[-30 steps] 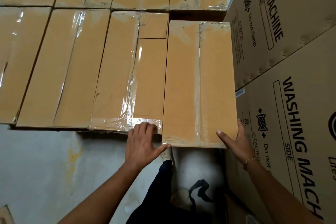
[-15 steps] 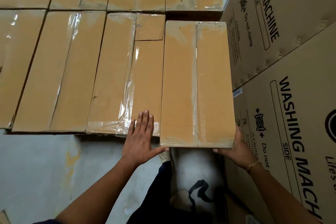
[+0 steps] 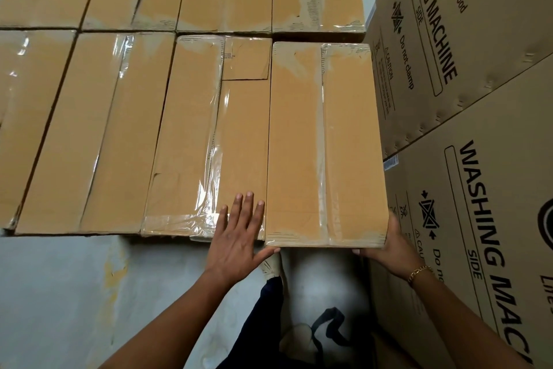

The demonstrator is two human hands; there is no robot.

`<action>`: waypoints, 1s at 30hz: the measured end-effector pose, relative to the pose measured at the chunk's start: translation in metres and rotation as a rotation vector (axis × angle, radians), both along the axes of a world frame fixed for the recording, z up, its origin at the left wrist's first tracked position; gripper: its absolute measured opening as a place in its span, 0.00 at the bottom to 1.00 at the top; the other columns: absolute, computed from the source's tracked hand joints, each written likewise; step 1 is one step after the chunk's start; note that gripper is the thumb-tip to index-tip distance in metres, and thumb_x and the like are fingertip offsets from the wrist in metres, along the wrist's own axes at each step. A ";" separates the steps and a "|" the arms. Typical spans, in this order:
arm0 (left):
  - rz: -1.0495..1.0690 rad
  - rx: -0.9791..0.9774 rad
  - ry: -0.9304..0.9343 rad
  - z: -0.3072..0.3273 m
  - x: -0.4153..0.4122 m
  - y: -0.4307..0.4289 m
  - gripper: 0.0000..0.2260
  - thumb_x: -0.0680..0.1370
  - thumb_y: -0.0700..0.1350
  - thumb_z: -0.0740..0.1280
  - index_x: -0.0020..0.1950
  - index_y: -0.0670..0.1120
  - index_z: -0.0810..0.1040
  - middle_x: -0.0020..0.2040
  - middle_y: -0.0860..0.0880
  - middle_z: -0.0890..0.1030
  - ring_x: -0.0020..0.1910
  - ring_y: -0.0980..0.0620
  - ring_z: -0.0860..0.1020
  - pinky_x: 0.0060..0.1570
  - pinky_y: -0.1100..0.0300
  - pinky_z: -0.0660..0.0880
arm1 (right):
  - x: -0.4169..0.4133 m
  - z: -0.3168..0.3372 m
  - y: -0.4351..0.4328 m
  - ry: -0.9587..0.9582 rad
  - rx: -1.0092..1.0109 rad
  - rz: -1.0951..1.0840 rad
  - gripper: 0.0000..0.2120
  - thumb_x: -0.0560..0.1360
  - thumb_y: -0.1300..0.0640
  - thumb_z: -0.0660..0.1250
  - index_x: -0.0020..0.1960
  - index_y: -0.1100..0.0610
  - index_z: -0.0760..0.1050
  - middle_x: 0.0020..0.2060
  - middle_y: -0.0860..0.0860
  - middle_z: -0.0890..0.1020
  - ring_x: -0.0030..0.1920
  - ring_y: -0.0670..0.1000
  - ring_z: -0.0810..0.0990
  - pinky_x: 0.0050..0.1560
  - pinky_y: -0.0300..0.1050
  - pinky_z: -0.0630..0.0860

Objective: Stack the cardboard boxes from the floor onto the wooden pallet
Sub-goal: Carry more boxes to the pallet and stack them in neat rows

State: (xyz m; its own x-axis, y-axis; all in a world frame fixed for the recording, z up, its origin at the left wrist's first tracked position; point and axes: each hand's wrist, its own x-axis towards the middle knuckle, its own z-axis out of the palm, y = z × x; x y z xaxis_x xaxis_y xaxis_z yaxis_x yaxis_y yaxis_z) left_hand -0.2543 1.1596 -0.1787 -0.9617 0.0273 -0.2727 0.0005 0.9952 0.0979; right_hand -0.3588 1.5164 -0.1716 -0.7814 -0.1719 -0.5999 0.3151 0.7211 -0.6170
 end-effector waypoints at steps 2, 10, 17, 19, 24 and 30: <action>0.004 -0.008 0.002 -0.001 -0.001 0.001 0.45 0.79 0.76 0.49 0.85 0.46 0.51 0.85 0.42 0.46 0.84 0.41 0.46 0.78 0.36 0.55 | -0.003 -0.001 0.000 0.004 0.022 0.007 0.58 0.61 0.53 0.87 0.78 0.52 0.52 0.58 0.48 0.77 0.58 0.53 0.79 0.55 0.48 0.77; -0.007 -0.020 -0.012 -0.003 -0.006 0.001 0.42 0.79 0.74 0.49 0.85 0.47 0.56 0.84 0.39 0.56 0.81 0.37 0.58 0.74 0.35 0.63 | -0.011 0.000 -0.002 0.015 0.082 0.022 0.57 0.60 0.49 0.87 0.77 0.52 0.54 0.58 0.49 0.77 0.57 0.54 0.78 0.56 0.52 0.79; -0.006 -0.037 -0.031 -0.001 -0.010 0.003 0.42 0.79 0.73 0.48 0.84 0.46 0.59 0.81 0.38 0.61 0.79 0.35 0.62 0.71 0.35 0.65 | -0.015 0.002 -0.002 0.001 0.095 0.025 0.58 0.60 0.49 0.87 0.77 0.52 0.53 0.60 0.49 0.76 0.59 0.55 0.77 0.58 0.55 0.79; -0.001 -0.036 -0.036 -0.001 -0.011 0.003 0.41 0.79 0.72 0.48 0.83 0.45 0.60 0.81 0.38 0.61 0.79 0.35 0.63 0.70 0.34 0.66 | -0.016 0.002 -0.003 0.000 0.100 0.021 0.59 0.60 0.49 0.87 0.78 0.52 0.53 0.60 0.50 0.76 0.59 0.54 0.77 0.59 0.54 0.79; 0.004 -0.039 -0.031 0.000 -0.012 0.005 0.41 0.79 0.71 0.49 0.83 0.45 0.62 0.80 0.37 0.64 0.77 0.34 0.65 0.69 0.34 0.67 | -0.018 0.001 -0.003 0.006 0.125 0.017 0.57 0.60 0.49 0.87 0.77 0.53 0.55 0.59 0.50 0.78 0.57 0.55 0.78 0.54 0.49 0.78; 0.000 -0.056 -0.053 -0.003 -0.012 0.005 0.41 0.79 0.71 0.49 0.84 0.45 0.59 0.79 0.37 0.63 0.77 0.34 0.64 0.69 0.35 0.66 | -0.019 0.000 -0.002 0.016 0.132 0.030 0.57 0.60 0.48 0.87 0.78 0.52 0.54 0.59 0.50 0.78 0.57 0.55 0.79 0.54 0.50 0.79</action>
State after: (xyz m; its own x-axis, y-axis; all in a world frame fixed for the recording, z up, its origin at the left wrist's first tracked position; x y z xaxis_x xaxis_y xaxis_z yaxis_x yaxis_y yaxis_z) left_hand -0.2664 1.1649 -0.1816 -0.9458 0.0108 -0.3245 -0.0030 0.9991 0.0421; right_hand -0.3781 1.5140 -0.1715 -0.7865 -0.1158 -0.6067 0.2829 0.8057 -0.5204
